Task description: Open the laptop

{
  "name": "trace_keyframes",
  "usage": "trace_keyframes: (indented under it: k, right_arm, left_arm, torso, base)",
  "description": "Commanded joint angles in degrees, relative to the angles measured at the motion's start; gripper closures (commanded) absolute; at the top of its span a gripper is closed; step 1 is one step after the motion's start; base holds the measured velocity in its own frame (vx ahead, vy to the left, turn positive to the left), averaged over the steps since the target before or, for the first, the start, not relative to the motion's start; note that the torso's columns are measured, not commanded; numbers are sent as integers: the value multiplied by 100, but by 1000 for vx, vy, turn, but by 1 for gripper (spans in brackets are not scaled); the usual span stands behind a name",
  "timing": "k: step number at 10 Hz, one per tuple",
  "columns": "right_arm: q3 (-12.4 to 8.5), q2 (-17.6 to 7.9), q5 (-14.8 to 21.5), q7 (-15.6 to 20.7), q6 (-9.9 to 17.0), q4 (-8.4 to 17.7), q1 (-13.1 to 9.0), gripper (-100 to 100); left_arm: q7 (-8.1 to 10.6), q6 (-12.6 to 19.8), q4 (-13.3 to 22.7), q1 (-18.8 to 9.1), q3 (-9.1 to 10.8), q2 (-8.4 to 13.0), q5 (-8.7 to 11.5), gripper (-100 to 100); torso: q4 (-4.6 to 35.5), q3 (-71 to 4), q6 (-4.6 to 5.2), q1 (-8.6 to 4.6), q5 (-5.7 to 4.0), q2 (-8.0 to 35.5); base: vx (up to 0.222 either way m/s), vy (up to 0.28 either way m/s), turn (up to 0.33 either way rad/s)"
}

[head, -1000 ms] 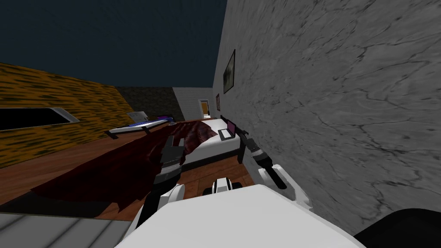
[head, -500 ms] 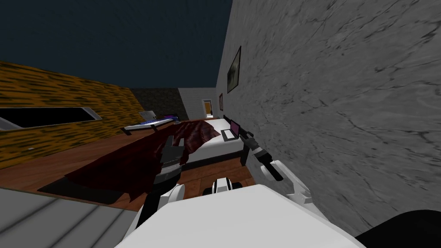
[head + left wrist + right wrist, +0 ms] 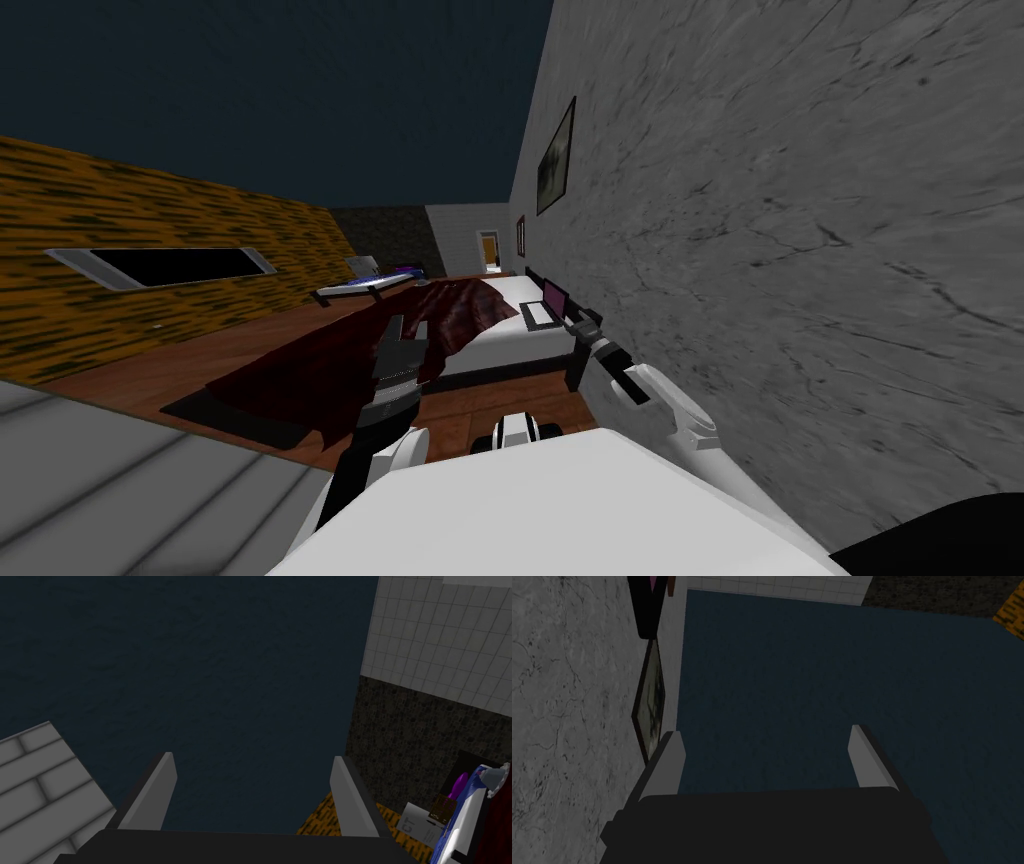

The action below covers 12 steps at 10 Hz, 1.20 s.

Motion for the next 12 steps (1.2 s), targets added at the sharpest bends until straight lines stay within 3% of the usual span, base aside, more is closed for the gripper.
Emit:
trace_keyframes:
  k: [1,6,12]
  right_arm:
    - [-150,-321,466,393,229,406,-191,-100]
    - [-351,-858,1278,1051,652,1061,-512,-100]
    - [-528,-1326,1971,1631,1013,1588,-783,-100]
  left_arm:
    - [0,0,0,0,0,0,0,0]
    - [0,0,0,0,0,0,0,0]
    - [0,0,0,0,0,0,0,0]
  torso:
    - [0,0,-1,4,1,-2]
    - [0,1,0,2,0,1]
    - [0,-1,-1,1,1,-2]
  base:
    - [43,24,128]
    - [40,12,102]
    - [30,10,82]
